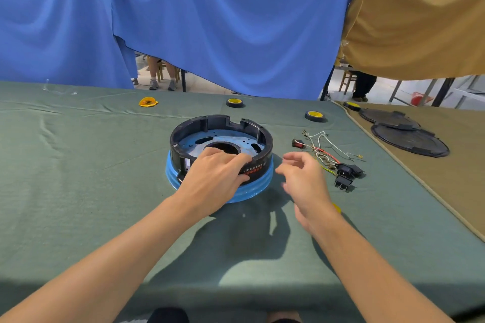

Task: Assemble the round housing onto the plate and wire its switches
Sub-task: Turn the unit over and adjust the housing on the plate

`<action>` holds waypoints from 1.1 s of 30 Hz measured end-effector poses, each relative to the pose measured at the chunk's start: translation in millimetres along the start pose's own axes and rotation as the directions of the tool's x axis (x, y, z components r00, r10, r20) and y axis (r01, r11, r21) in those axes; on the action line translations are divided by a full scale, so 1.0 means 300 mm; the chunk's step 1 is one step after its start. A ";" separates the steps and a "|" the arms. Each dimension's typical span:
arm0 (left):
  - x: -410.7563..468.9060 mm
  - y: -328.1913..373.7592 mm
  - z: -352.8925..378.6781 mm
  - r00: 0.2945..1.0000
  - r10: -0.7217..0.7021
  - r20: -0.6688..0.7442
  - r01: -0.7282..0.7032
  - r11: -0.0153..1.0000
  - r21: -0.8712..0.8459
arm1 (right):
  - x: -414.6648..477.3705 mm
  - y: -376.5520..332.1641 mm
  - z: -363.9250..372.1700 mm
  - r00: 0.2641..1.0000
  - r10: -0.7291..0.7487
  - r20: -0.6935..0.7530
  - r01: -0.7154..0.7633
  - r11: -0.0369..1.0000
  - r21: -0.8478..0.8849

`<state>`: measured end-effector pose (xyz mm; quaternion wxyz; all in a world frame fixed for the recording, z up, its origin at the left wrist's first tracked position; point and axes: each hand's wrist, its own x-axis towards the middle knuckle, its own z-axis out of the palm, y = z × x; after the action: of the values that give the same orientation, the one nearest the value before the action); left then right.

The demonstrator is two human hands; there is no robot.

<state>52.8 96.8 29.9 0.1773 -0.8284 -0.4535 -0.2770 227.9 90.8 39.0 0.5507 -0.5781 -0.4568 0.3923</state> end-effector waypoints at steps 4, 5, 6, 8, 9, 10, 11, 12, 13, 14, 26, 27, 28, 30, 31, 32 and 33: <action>-0.019 0.022 0.013 0.995 0.013 -0.100 -0.009 0.999 0.048 | -0.016 -0.018 0.029 0.947 0.287 0.148 -0.322 0.871 0.372; -0.024 0.027 0.014 0.996 0.003 -0.091 0.003 0.998 0.065 | -0.014 -0.025 0.031 0.936 0.317 0.154 -0.352 0.834 0.424; -0.029 0.031 0.014 0.998 -0.007 -0.063 0.013 0.995 0.095 | -0.010 -0.032 0.029 0.925 0.349 0.148 -0.376 0.803 0.463; -0.040 0.038 0.013 1.000 -0.024 0.008 0.022 0.986 0.166 | -0.006 -0.049 0.025 0.899 0.416 0.139 -0.426 0.750 0.506; -0.044 0.041 0.013 0.999 -0.028 0.025 0.023 0.982 0.186 | -0.006 -0.060 0.025 0.884 0.442 0.149 -0.452 0.732 0.510; -0.047 0.043 0.015 0.999 -0.028 0.024 0.023 0.980 0.196 | -0.007 -0.071 0.025 0.871 0.463 0.164 -0.477 0.719 0.505; -0.048 0.042 0.017 1.000 -0.022 0.012 0.019 0.979 0.203 | -0.007 -0.080 0.027 0.860 0.480 0.175 -0.498 0.710 0.498; -0.048 0.042 0.018 1.000 -0.014 0.001 0.014 0.978 0.208 | -0.005 -0.087 0.029 0.851 0.495 0.178 -0.512 0.703 0.493; -0.047 0.040 0.019 1.000 -0.007 -0.004 0.008 0.978 0.209 | -0.002 -0.093 0.031 0.844 0.508 0.174 -0.521 0.698 0.491; -0.046 0.037 0.020 1.000 0.001 -0.007 0.000 0.979 0.206 | 0.001 -0.100 0.033 0.838 0.518 0.173 -0.529 0.690 0.494; -0.067 -0.022 -0.017 0.987 0.162 0.010 -0.162 0.979 0.124 | -0.026 -0.116 0.046 0.832 0.518 0.198 -0.551 0.731 0.403; -0.064 -0.024 -0.022 0.988 0.156 0.020 -0.157 0.981 0.112 | -0.029 -0.115 0.056 0.838 0.514 0.186 -0.543 0.749 0.379; -0.063 -0.026 -0.025 0.988 0.155 0.018 -0.156 0.982 0.105 | -0.032 -0.113 0.064 0.845 0.506 0.173 -0.532 0.765 0.363; -0.065 -0.024 -0.026 0.988 0.153 0.002 -0.153 0.983 0.102 | -0.036 -0.104 0.078 0.861 0.491 0.136 -0.506 0.795 0.335; -0.067 -0.021 -0.023 0.988 0.152 -0.008 -0.150 0.983 0.102 | -0.036 -0.099 0.083 0.867 0.484 0.116 -0.494 0.809 0.319; -0.067 -0.019 -0.021 0.988 0.151 -0.019 -0.148 0.984 0.103 | -0.036 -0.096 0.085 0.874 0.476 0.100 -0.483 0.822 0.302; -0.065 -0.019 -0.018 0.988 0.150 -0.027 -0.147 0.984 0.103 | -0.034 -0.092 0.087 0.879 0.468 0.089 -0.472 0.834 0.287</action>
<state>38.0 84.1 22.4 0.2465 -0.8450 -0.4008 -0.2541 197.5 87.7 63.8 0.5152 -0.5791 -0.2402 0.5844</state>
